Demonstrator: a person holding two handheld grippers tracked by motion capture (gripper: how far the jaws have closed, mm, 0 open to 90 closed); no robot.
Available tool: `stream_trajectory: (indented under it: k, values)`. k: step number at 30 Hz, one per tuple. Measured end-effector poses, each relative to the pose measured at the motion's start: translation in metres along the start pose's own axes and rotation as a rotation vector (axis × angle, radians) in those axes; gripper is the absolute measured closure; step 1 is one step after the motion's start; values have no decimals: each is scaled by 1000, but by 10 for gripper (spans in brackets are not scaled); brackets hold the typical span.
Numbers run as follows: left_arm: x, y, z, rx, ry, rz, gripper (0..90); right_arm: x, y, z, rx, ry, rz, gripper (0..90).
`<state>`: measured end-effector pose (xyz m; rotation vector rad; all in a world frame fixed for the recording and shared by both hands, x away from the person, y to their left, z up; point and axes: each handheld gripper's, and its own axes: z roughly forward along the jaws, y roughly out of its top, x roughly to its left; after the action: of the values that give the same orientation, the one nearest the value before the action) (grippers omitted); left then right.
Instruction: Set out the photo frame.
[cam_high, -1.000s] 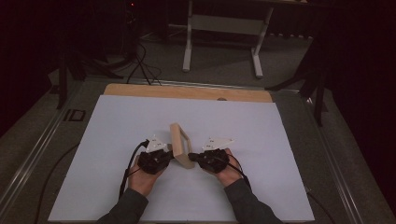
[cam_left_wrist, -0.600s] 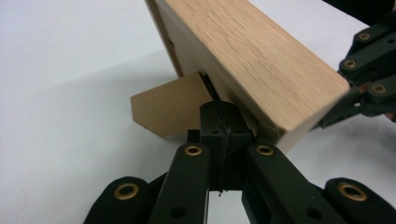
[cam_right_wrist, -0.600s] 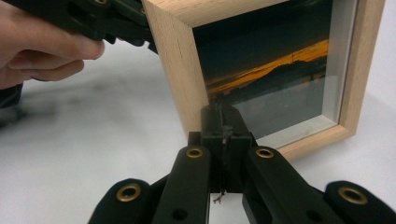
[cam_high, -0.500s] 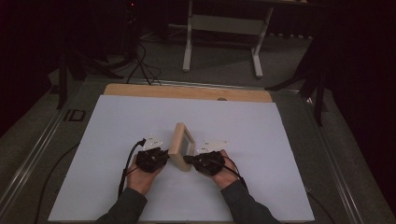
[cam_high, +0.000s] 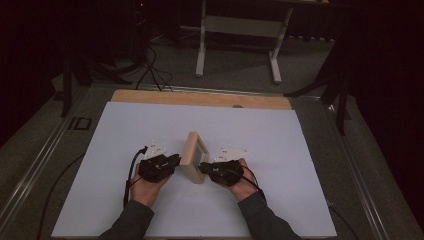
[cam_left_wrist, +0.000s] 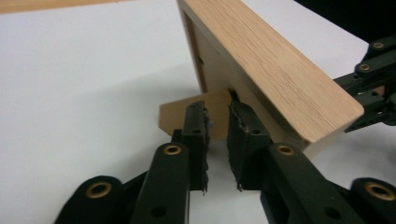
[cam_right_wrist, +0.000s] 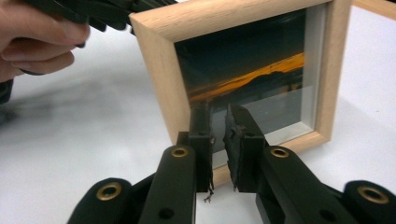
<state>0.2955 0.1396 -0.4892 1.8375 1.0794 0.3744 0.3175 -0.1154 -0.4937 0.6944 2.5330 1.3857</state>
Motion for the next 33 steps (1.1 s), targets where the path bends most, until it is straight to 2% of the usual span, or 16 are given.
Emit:
stream_trajectory:
  k: [7, 15, 24, 28, 33]
  values:
    - [5, 5, -12, -22, -14, -25, 626, -3, 0, -2, -4, -12, 1, 730]
    - [7, 11, -22, -43, -18, -50, 554, -5, 0, -4, 0, -15, 7, 693]
    - [-1, 18, -29, -74, -41, -53, 460, -7, 0, -6, -7, -22, 17, 672]
    - [-3, 20, -29, -70, -56, -66, 405, -9, 1, -7, -9, -28, 18, 654]
    - [-9, 21, -26, -64, -72, -50, 357, -11, 1, -9, -11, -40, 30, 627]
